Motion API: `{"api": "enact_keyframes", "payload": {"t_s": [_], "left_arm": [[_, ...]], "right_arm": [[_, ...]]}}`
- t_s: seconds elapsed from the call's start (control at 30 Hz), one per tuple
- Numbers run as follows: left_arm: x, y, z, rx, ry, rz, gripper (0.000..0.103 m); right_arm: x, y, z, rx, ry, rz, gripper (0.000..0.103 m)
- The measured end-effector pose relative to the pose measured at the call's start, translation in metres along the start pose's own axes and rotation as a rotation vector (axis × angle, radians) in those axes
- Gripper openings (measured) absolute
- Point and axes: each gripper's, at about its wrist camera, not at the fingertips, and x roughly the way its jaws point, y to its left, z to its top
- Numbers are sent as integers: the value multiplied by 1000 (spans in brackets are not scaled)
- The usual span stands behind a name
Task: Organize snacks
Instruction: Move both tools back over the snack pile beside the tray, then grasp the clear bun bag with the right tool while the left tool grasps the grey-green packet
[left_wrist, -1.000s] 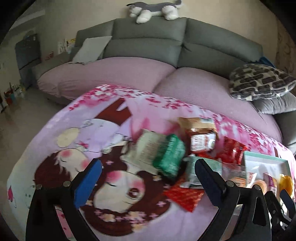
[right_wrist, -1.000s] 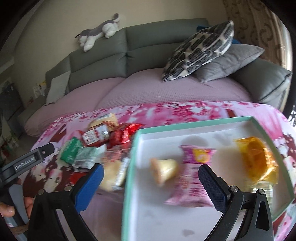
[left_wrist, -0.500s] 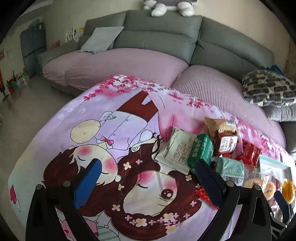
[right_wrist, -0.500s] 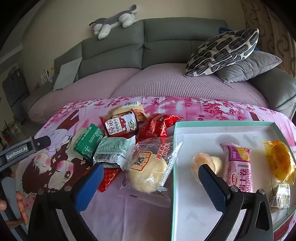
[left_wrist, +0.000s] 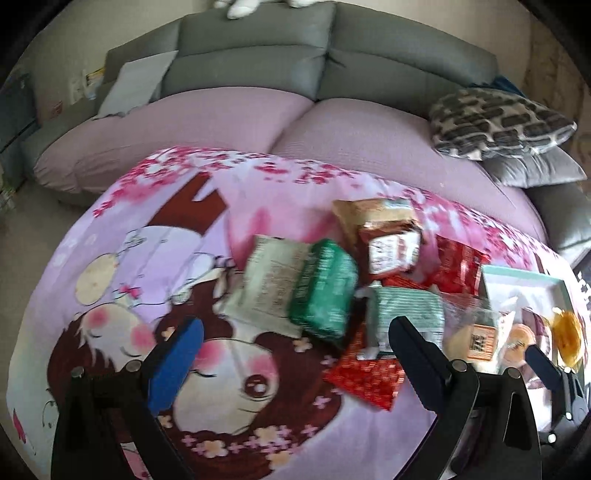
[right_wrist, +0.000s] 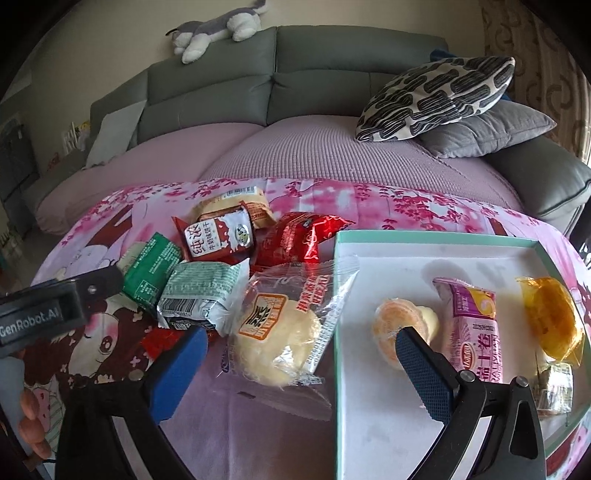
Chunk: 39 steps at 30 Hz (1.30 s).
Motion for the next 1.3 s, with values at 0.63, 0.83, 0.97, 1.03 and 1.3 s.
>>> {"api": "enact_keyframes", "payload": {"t_s": [0.63,0.83,0.97,1.03,1.3], "left_arm": [[16,-16,0,-8,50,-89,99],[18,-30,1,15,63,-140,82],[20,-38,1,20,71,-180,79],[21,-42,1,21,75,-192,79],[33,-55,3,34,103,-214,75]], "right_arm": [[12,22,-6,-127,11,-65,67],[10,18,-7,-115,8,-34,65],[8,15,-7,-107,8,-17,65],[8,14,-7,-106,7,-13,65],[7,11,-8,-93,6,9,65]]}}
